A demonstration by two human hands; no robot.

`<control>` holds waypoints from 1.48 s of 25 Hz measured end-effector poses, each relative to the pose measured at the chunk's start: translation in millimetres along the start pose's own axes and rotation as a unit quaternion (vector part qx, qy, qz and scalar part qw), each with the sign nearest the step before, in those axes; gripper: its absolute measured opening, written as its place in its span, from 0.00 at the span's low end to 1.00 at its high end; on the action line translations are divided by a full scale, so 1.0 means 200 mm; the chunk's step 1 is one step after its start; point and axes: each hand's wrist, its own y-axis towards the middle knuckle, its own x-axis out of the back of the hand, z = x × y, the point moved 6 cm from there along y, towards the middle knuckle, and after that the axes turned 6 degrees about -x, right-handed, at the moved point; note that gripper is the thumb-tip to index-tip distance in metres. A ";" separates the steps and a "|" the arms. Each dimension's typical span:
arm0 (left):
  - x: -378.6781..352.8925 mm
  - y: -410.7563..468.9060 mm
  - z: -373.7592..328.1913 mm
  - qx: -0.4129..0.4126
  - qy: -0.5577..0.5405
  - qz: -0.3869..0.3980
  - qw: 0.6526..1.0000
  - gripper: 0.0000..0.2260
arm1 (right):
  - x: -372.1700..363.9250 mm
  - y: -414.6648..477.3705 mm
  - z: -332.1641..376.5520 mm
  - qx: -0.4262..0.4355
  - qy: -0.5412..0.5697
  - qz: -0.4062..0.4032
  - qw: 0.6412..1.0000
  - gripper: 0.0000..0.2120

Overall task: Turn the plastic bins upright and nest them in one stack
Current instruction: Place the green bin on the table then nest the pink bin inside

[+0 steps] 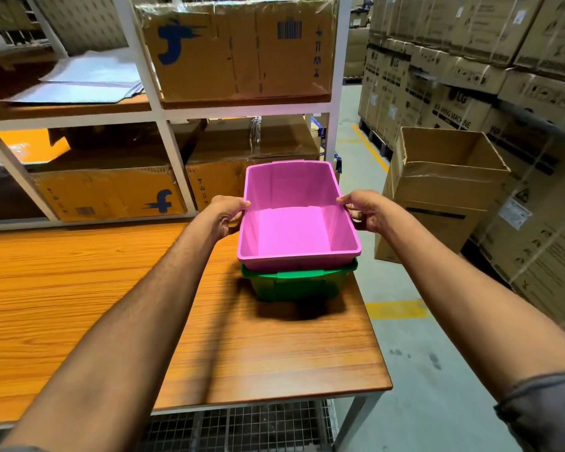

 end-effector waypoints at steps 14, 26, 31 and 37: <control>0.02 -0.42 -0.16 -0.349 0.170 -0.103 0.916 0.21 | -0.11 -0.48 0.07 0.427 -0.246 -0.140 0.859 0.16; 0.40 -1.04 0.39 -0.317 0.205 -0.253 0.891 0.22 | -0.41 -0.97 -0.32 0.559 -0.237 -0.026 0.794 0.16; 0.75 -1.32 0.67 -0.249 0.155 -0.281 0.914 0.23 | -0.68 -1.19 -0.59 0.495 -0.173 0.066 0.849 0.15; 1.29 -1.61 1.03 -0.177 0.073 -0.300 0.935 0.24 | -1.21 -1.45 -0.96 0.367 -0.114 0.184 0.905 0.16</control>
